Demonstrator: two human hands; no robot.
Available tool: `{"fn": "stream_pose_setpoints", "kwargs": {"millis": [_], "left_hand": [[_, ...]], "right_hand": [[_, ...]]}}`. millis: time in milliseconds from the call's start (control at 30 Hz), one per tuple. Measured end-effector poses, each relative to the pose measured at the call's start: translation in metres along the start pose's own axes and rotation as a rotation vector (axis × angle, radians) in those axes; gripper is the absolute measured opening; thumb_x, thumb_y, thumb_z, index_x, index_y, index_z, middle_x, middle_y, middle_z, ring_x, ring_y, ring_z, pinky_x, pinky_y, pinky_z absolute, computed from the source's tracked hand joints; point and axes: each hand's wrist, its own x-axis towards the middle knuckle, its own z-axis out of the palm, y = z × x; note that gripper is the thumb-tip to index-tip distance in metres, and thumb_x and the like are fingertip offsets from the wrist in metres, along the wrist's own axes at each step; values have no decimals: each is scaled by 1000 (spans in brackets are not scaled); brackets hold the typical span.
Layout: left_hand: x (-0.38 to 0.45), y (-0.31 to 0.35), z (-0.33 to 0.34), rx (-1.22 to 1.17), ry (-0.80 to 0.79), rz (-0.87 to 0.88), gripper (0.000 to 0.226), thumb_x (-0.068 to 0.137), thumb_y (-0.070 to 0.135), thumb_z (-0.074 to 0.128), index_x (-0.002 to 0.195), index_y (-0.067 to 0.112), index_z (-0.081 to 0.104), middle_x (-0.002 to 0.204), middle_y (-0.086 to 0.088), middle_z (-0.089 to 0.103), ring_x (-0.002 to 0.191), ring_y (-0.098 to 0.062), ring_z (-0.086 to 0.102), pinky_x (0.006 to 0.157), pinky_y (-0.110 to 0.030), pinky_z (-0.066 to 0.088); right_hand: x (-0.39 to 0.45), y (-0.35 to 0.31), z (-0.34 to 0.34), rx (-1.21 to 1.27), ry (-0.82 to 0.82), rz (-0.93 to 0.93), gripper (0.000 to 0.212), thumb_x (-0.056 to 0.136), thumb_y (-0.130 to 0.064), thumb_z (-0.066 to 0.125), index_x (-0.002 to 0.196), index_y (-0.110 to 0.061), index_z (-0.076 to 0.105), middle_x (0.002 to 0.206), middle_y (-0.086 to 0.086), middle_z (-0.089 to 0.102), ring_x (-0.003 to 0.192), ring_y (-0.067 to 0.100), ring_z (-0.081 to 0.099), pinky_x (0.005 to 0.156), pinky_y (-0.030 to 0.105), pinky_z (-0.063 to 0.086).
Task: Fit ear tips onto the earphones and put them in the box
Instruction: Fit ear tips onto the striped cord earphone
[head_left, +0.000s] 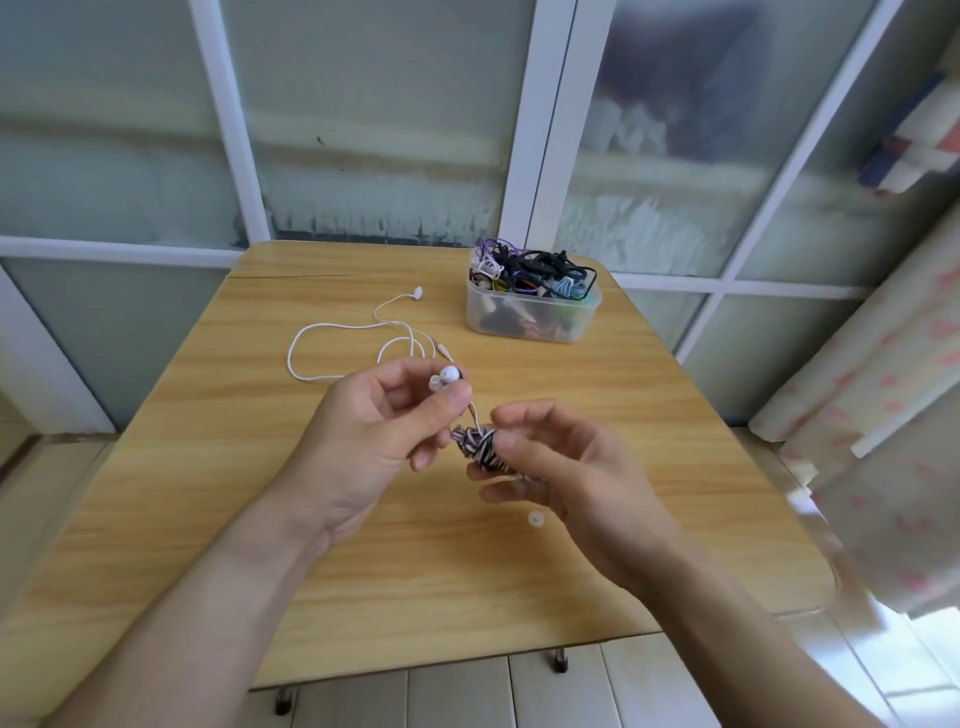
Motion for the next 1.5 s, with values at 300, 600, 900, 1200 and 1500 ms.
{"fn": "stream_pose_setpoints", "kwargs": {"millis": [300,600,900,1200,1500], "left_hand": [[-5,-8,18,-41,-35,-48,32,71,18,70,98,3,61,86,-16,73,79,-25,70,73,-30,57],[-1,-16,16,193,-24,-128,19,80,14,73,97,9,67,74,-7,71,62,-18,55,63,-24,47],[0,-17,20,410,-50,-129,10,85,24,68,93,23,73,98,-1,75,81,-7,66,76,-17,52],[-1,-18,16,442,-108,-167,19,95,20,58,109,19,70,63,24,61,65,11,53,68,-4,38],[-2,-19,22,341,-61,-127,22,95,9,57,101,23,73,75,6,70,67,-4,59,70,-19,45]], "right_hand": [[4,-14,-27,-588,21,-194,10,91,-20,68,92,-12,74,83,6,75,76,24,71,66,41,58],[4,-22,-93,-1144,-27,41,14,86,-36,71,99,-38,72,85,-16,70,81,-1,61,71,16,49],[14,-4,-74,-1204,40,-42,7,87,-26,69,92,-32,70,72,-12,65,67,-2,55,61,9,42],[5,-15,-53,-497,50,-75,8,93,-10,63,98,-5,67,86,11,73,77,19,70,69,31,57],[3,-4,-35,-276,-59,-68,17,92,-5,61,105,1,70,82,20,71,72,22,68,67,26,56]]}}
